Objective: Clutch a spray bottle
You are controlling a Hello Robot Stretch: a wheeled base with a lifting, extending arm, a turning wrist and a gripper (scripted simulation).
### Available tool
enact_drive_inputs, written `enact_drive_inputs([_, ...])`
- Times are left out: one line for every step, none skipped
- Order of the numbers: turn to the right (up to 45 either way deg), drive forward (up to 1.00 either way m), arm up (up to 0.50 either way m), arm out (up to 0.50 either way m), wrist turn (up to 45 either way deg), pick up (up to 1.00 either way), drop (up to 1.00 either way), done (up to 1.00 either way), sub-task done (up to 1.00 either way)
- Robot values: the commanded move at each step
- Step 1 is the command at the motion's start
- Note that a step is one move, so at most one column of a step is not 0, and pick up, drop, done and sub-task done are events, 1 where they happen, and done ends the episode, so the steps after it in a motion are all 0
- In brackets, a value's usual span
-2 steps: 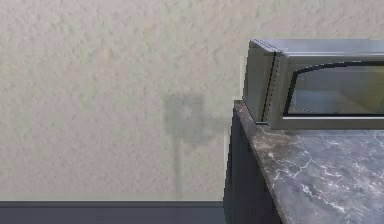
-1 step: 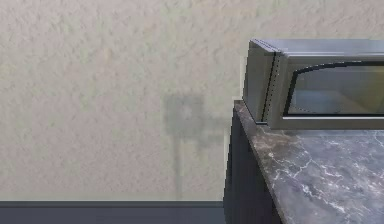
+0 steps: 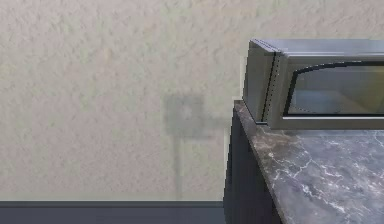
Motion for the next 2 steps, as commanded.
enact_drive_inputs([0.0,0.0,0.0,0.0,45.0,0.0,0.0,0.0,0.0])
enact_drive_inputs([0.0,0.0,0.0,0.0,45.0,0.0,0.0,0.0,0.0])
